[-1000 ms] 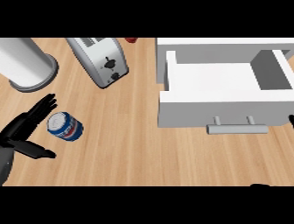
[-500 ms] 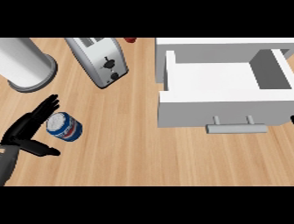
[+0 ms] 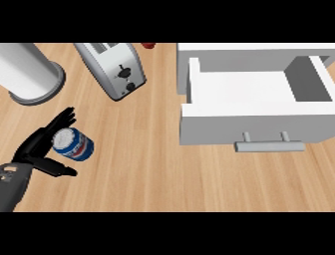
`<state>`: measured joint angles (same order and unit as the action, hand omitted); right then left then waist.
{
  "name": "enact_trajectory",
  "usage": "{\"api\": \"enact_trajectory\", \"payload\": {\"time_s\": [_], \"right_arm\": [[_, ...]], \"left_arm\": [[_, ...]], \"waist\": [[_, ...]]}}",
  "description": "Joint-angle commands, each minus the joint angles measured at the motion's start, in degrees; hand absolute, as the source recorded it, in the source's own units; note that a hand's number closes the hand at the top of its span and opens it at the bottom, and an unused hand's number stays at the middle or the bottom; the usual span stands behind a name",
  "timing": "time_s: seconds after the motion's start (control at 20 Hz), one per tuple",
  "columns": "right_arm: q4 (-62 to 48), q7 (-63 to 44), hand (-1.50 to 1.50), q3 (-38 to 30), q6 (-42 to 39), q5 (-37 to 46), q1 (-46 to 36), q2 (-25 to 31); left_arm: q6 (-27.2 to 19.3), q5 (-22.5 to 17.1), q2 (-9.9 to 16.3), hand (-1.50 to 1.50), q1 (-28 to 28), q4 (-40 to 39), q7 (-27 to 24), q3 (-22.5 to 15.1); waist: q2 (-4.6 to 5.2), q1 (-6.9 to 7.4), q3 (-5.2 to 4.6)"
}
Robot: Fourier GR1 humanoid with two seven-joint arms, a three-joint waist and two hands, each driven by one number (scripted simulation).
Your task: Pick up the can, place it into the drawer and close the drawer
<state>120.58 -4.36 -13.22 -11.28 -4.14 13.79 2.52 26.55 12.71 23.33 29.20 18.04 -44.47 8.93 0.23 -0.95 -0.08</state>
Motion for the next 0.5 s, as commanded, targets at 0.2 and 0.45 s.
{"api": "enact_trajectory", "payload": {"time_s": [0.2, 0.45], "right_arm": [[2.38, -1.53, -1.5, -1.35, -0.3, -1.57, 0.39, 0.42], [3.59, 1.42, -1.5, 1.45, -1.67, 0.77, 4.76, -1.82]], "left_arm": [[3.35, -0.43, -2.42, -1.5, 1.5, 0.34, -1.66, -0.59], [4.98, 0.05, -1.74, -1.5, 2.99, -1.73, -2.08, -0.95]], "waist": [[-0.15, 0.28, 0.04], [-0.13, 0.09, 0.04]]}}
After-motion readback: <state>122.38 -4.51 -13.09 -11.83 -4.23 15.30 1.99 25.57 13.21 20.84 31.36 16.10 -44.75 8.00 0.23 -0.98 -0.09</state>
